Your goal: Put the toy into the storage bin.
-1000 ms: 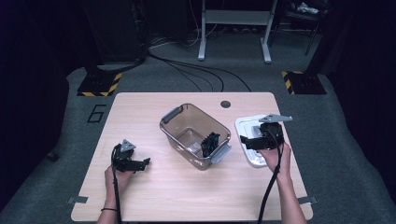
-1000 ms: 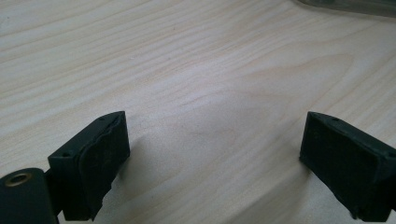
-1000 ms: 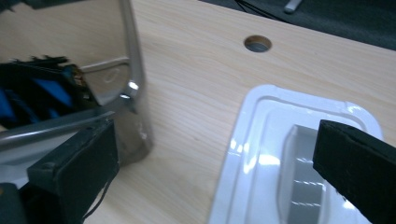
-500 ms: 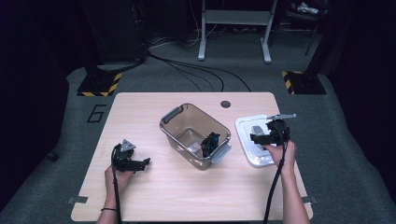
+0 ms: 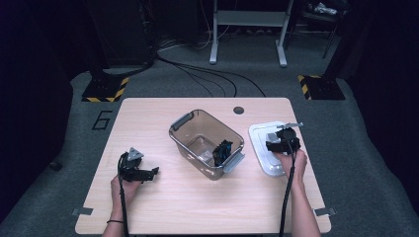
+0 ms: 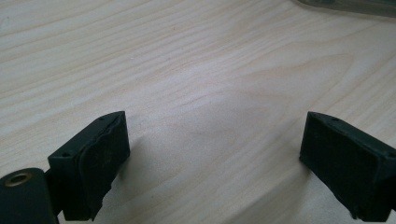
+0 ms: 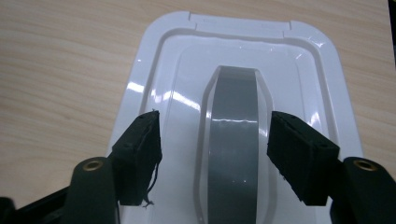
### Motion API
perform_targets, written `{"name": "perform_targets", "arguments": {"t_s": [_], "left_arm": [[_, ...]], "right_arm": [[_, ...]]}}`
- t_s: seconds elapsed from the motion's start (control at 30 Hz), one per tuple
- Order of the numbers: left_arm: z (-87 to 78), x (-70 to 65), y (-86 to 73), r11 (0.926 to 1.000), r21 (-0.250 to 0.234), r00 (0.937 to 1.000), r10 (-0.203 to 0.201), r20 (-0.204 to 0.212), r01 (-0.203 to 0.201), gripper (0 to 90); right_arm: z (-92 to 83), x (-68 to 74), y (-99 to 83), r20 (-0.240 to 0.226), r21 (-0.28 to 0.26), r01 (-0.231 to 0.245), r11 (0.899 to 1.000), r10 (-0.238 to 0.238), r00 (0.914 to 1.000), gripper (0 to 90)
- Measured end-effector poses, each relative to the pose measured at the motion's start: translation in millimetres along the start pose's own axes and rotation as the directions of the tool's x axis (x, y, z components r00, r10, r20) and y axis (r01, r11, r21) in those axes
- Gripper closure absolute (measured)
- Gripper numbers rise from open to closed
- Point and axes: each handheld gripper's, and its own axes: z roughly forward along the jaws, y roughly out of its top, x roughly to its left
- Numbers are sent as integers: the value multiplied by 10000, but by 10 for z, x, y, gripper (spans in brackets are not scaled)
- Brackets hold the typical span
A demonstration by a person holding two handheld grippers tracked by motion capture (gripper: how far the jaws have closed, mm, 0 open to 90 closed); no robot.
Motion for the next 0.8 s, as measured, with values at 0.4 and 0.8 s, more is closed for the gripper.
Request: {"name": "perform_targets", "arguments": {"t_s": [0.4, 0.8], "left_arm": [[0, -1, 0, 10000, -4, 10000, 0, 0, 0, 80], [0, -1, 0, 10000, -3, 10000, -1, 0, 1, 80]], "right_arm": [[111, 15, -35, 623, -107, -265, 9996, 271, 9977, 605], [70, -9, -43, 509, -64, -260, 9996, 263, 9984, 666]]}}
